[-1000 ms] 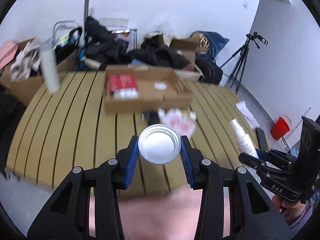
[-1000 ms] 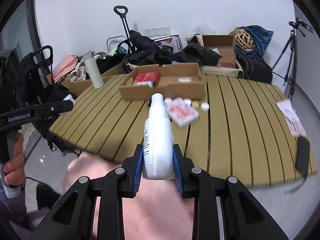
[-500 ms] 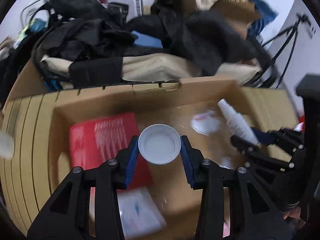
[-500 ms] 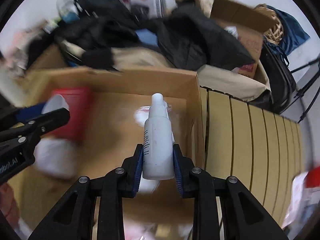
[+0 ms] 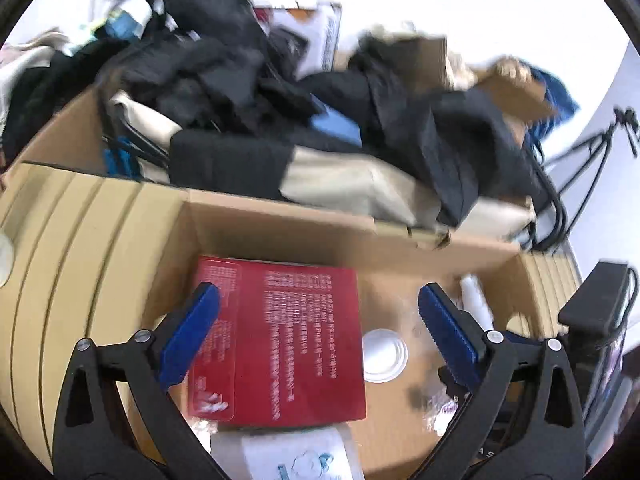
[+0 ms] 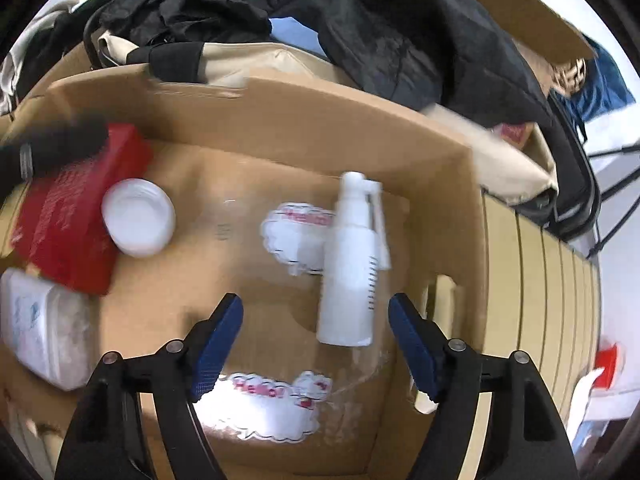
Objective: Organize objects
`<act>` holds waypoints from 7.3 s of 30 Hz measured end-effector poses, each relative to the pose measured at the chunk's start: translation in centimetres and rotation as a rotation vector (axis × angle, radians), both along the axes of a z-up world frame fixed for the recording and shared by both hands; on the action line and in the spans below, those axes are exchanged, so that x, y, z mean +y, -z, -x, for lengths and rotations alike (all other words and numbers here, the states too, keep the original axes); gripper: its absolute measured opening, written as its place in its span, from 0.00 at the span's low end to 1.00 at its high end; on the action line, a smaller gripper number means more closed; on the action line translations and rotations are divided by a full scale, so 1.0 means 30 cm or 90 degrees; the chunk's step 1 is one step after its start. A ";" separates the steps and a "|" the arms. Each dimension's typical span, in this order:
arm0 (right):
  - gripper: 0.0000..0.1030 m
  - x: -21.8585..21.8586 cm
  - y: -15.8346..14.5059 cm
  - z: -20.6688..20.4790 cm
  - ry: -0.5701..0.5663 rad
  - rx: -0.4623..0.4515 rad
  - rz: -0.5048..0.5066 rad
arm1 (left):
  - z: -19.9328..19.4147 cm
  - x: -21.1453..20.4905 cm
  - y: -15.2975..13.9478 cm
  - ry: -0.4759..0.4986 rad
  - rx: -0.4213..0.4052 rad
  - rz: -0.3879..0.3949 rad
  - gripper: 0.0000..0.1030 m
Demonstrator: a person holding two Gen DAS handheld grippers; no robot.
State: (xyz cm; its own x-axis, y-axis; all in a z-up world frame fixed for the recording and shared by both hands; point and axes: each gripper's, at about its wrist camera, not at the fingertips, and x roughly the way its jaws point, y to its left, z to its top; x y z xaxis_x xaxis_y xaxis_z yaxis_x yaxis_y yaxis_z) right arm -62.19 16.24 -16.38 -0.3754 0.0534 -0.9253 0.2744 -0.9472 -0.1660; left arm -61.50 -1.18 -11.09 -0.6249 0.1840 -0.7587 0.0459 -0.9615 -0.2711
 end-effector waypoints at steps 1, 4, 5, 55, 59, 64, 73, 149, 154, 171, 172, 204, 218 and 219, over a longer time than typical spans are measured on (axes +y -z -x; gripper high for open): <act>0.79 0.000 -0.009 -0.010 -0.001 0.013 0.000 | -0.029 0.011 -0.015 0.016 0.001 -0.004 0.96; 0.80 0.002 -0.061 -0.050 -0.011 0.037 -0.011 | -0.117 0.035 -0.097 0.050 0.013 0.028 0.96; 0.80 0.008 -0.097 -0.065 -0.015 0.052 -0.001 | -0.155 0.039 -0.138 0.055 0.028 0.042 0.96; 0.82 0.337 -0.302 -1.579 -0.005 0.149 0.415 | -1.521 0.098 -0.213 0.189 0.114 0.161 1.00; 0.65 0.331 -0.236 -1.334 0.017 0.123 0.395 | -1.299 0.137 -0.178 0.206 0.102 0.136 1.00; 0.42 0.299 -0.077 -0.940 0.092 0.091 0.360 | -1.034 0.173 -0.146 0.206 0.089 0.094 0.96; 0.14 0.257 0.029 -0.721 0.106 0.080 0.316 | -0.925 0.186 -0.004 0.191 0.028 0.080 0.66; 0.32 0.265 0.012 -1.152 0.014 0.058 0.332 | -1.149 0.317 0.158 0.253 -0.105 -0.029 0.25; 0.31 0.284 -0.129 -1.120 0.017 0.109 0.368 | -1.067 0.281 -0.008 0.238 -0.040 -0.068 0.25; 0.31 0.232 -0.229 -0.237 0.051 0.031 0.283 | -0.220 0.319 0.003 0.224 -0.111 -0.096 0.25; 0.31 0.223 -0.206 -0.219 0.048 0.030 0.259 | -0.226 0.327 0.032 0.223 -0.122 -0.092 0.25; 0.79 0.228 -0.786 -1.019 -0.052 0.220 0.235 | -1.167 -0.009 -0.648 0.121 0.085 0.179 1.00; 0.79 0.232 -0.485 -1.675 -0.073 0.245 0.293 | -1.705 0.032 -0.324 0.120 0.059 0.089 1.00; 0.79 0.227 -0.470 -1.676 -0.076 0.236 0.293 | -1.697 0.042 -0.321 0.121 0.055 0.099 1.00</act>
